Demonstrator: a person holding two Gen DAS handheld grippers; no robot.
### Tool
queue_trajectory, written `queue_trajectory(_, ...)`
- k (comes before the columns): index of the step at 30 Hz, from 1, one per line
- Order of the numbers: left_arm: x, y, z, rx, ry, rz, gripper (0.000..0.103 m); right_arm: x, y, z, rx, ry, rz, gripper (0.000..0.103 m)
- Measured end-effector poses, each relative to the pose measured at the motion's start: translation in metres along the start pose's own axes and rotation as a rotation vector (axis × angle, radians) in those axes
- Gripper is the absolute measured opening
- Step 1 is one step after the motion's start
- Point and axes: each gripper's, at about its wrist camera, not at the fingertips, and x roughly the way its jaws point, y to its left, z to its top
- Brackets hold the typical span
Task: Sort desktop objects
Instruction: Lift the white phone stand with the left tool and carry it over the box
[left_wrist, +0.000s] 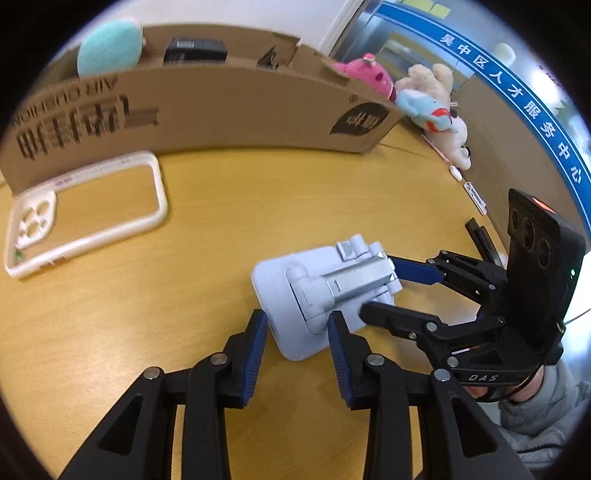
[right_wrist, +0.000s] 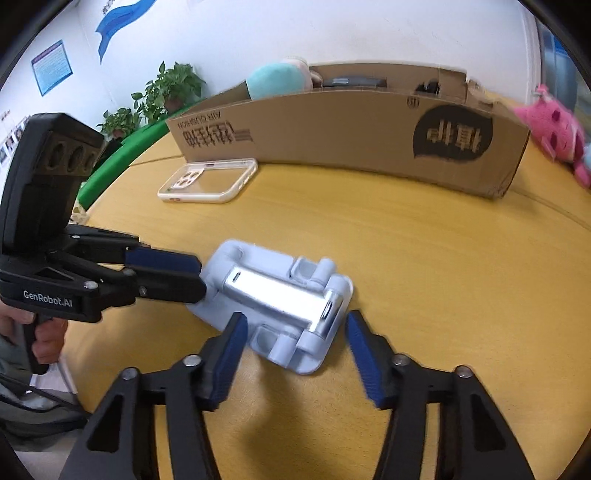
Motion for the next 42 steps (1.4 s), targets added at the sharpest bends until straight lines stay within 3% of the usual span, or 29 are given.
queue_trajectory(10,-0.002,0.001,-0.003,-0.011,-0.022,0.021,0.034,-0.003,-0.007,0.0,0.032,-0.025,0.019,0.047)
queue_trajectory(13,-0.013,0.0,0.002,-0.007,-0.06,0.068,0.033,-0.011,-0.005,0.005,0.033,-0.054,0.03,0.033)
queue_trajectory(20,-0.055,-0.009,0.038,0.06,-0.198,0.062,0.024,-0.015,-0.002,0.025,0.036,-0.08,0.012,0.033)
queue_trajectory(32,-0.082,-0.01,0.055,0.112,-0.282,0.081,0.023,-0.03,0.002,0.054,0.09,-0.174,0.018,0.033)
queue_trajectory(42,-0.115,0.0,0.09,0.136,-0.377,0.131,0.023,-0.044,0.015,0.115,0.02,-0.272,-0.003,0.033)
